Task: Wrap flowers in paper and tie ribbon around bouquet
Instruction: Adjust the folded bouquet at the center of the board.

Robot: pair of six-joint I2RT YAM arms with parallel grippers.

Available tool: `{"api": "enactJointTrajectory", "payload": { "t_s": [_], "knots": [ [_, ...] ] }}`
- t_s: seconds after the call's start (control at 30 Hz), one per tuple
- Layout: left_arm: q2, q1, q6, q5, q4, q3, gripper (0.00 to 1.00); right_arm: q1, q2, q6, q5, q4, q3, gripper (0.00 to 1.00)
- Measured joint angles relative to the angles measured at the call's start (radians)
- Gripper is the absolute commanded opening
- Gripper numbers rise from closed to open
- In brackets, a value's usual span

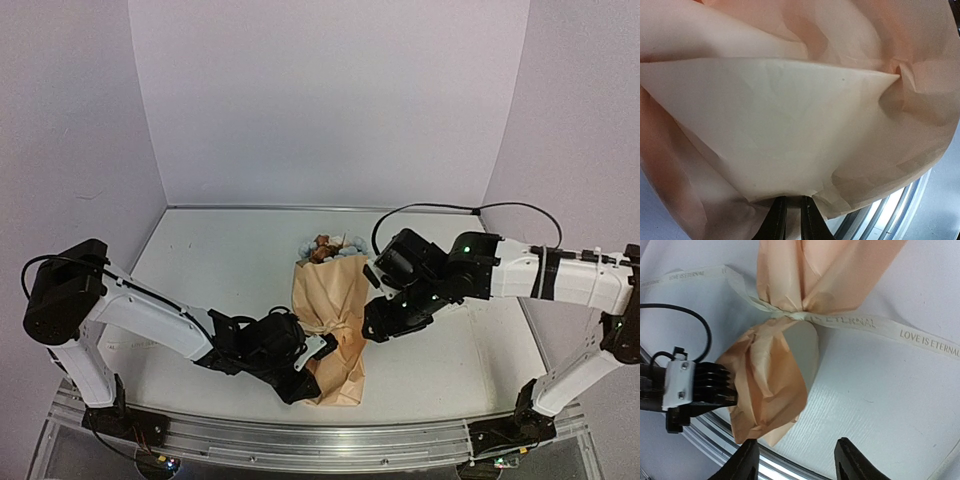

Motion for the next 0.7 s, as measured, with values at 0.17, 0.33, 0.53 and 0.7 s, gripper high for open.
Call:
{"api": "enactJointTrajectory", "payload": {
  "t_s": [0.17, 0.33, 0.53, 0.7],
  "knots": [
    [-0.001, 0.000, -0.013, 0.000, 0.015, -0.009, 0.11, -0.022, 0.049, -0.014, -0.032, -0.042, -0.037, 0.46],
    [-0.002, 0.000, -0.018, 0.000, 0.035, -0.019, 0.11, -0.023, 0.075, 0.003, -0.059, -0.002, -0.113, 0.51],
    [-0.009, 0.000, -0.024, -0.001, 0.043, -0.030, 0.11, -0.017, 0.001, 0.039, -0.032, 0.036, -0.174, 0.63],
    [-0.009, 0.000, -0.025, -0.001, 0.044, -0.032, 0.11, 0.023, -0.054, 0.042, 0.018, 0.056, -0.141, 0.70]
  ]
}}
